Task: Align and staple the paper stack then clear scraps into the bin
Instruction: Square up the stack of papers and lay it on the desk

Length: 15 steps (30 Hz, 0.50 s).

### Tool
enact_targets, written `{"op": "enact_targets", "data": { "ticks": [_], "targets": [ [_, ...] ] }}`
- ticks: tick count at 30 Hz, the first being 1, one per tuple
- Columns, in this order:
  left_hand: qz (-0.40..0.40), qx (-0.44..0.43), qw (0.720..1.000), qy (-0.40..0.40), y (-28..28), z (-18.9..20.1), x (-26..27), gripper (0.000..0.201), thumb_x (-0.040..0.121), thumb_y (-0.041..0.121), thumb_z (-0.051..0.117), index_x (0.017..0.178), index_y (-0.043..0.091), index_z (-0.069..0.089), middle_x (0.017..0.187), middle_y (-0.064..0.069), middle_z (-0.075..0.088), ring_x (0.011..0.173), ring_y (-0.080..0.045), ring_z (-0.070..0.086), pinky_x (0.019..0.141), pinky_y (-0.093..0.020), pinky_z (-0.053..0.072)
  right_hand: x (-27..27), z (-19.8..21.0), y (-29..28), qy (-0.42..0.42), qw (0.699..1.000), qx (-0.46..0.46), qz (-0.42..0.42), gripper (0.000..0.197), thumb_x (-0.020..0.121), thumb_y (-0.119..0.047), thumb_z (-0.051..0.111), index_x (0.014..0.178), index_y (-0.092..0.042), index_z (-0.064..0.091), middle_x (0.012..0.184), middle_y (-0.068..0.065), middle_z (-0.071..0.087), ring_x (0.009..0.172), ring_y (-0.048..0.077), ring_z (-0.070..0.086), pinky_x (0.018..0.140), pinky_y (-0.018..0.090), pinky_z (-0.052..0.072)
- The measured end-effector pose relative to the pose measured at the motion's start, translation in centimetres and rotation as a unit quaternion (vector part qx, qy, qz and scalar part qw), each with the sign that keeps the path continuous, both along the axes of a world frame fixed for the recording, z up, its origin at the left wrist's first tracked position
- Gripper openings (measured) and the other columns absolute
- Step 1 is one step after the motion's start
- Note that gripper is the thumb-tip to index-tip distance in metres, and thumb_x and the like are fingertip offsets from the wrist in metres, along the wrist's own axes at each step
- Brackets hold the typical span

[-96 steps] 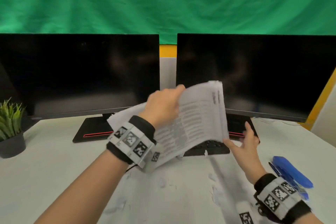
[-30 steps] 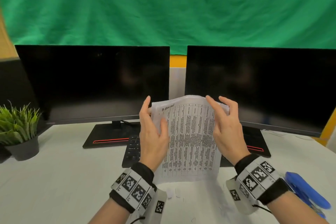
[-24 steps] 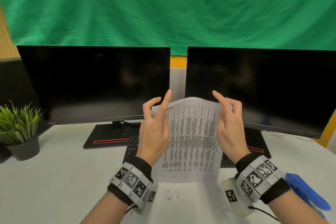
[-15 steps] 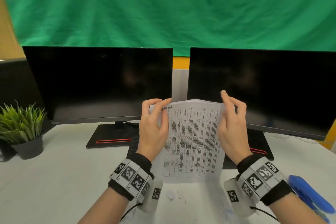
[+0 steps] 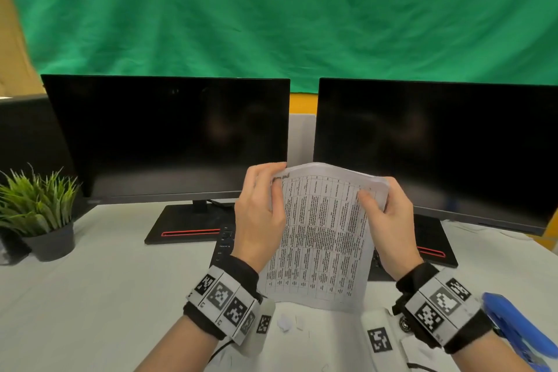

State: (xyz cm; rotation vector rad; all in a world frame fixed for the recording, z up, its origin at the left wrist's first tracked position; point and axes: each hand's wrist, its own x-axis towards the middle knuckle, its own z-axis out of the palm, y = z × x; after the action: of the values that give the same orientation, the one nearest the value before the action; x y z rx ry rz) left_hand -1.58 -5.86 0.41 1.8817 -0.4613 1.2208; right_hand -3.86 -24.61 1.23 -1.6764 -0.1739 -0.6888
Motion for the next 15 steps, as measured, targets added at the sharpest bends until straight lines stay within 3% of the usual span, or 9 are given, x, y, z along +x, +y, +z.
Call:
{"op": "enact_targets", "data": {
  "ticks": [3,6,8,10,11,13,15],
  "targets": [
    [-0.008,-0.032,0.999,0.040,0.0,-0.5,-0.2,0.026,0.097,0.015,0.049,0.123,0.017,0.053,0.111,0.012,0.051,0.098,0.017,0.052,0.077,-0.007,0.050,-0.2,-0.7,0.4,0.031,0.999,0.022,0.029,0.013,0.094,-0.015,0.050,0.105,-0.021,0.048,0.095,-0.011,0.059,0.077,-0.007,0.064,0.050,0.008,0.049],
    [-0.062,-0.105,0.989,0.081,0.1,-0.2,-0.8,0.036,0.095,0.022,0.052,0.128,0.027,0.039,0.103,0.008,0.059,0.092,-0.004,0.062,0.076,-0.022,0.057,-0.3,-0.8,0.7,0.066,0.993,0.065,0.067,0.013,0.096,-0.018,0.046,0.097,-0.032,0.047,0.095,-0.012,0.060,0.076,-0.005,0.066,0.050,0.010,0.050],
    [-0.086,-0.164,0.977,0.107,0.1,0.2,-1.0,0.054,0.088,0.031,0.061,0.133,0.028,0.031,0.099,0.009,0.060,0.092,-0.006,0.063,0.079,-0.017,0.054,-0.2,-0.8,0.7,0.071,0.991,0.083,0.078,0.015,0.096,-0.018,0.045,0.096,-0.033,0.046,0.094,-0.012,0.061,0.073,-0.010,0.066,0.051,0.010,0.050],
    [-0.091,-0.204,0.965,0.139,-0.1,0.7,-1.0,0.059,0.082,0.045,0.064,0.131,0.029,0.035,0.097,0.006,0.063,0.093,-0.010,0.065,0.079,-0.019,0.053,-0.2,-0.7,0.7,0.070,0.990,0.091,0.078,0.014,0.095,-0.018,0.047,0.099,-0.032,0.048,0.095,-0.011,0.062,0.073,-0.010,0.066,0.053,0.011,0.049],
    [-0.090,-0.217,0.960,0.151,-0.2,0.9,-0.9,0.052,0.082,0.047,0.062,0.125,0.027,0.042,0.094,0.007,0.064,0.090,-0.011,0.066,0.074,-0.021,0.055,-0.2,-0.6,0.8,0.069,0.990,0.094,0.075,0.014,0.095,-0.019,0.048,0.100,-0.032,0.049,0.095,-0.011,0.062,0.074,-0.008,0.066,0.055,0.012,0.049],
    [-0.075,-0.228,0.959,0.152,-0.4,1.3,-0.4,0.031,0.088,0.043,0.058,0.110,0.021,0.051,0.084,0.011,0.062,0.079,-0.009,0.066,0.059,-0.012,0.052,-0.4,-0.2,0.9,0.061,0.991,0.104,0.060,0.007,0.094,-0.025,0.050,0.100,-0.028,0.050,0.092,-0.009,0.062,0.075,0.001,0.066,0.058,0.015,0.048],
    [-0.065,-0.230,0.960,0.142,-0.4,1.7,0.0,0.020,0.092,0.036,0.055,0.097,0.017,0.054,0.078,0.011,0.060,0.072,-0.006,0.064,0.051,-0.007,0.049,-0.3,0.8,1.1,0.047,0.993,0.104,0.029,0.018,0.093,-0.036,0.049,0.099,-0.019,0.050,0.084,-0.007,0.059,0.073,0.005,0.061,0.059,0.016,0.045]
  ]
}}
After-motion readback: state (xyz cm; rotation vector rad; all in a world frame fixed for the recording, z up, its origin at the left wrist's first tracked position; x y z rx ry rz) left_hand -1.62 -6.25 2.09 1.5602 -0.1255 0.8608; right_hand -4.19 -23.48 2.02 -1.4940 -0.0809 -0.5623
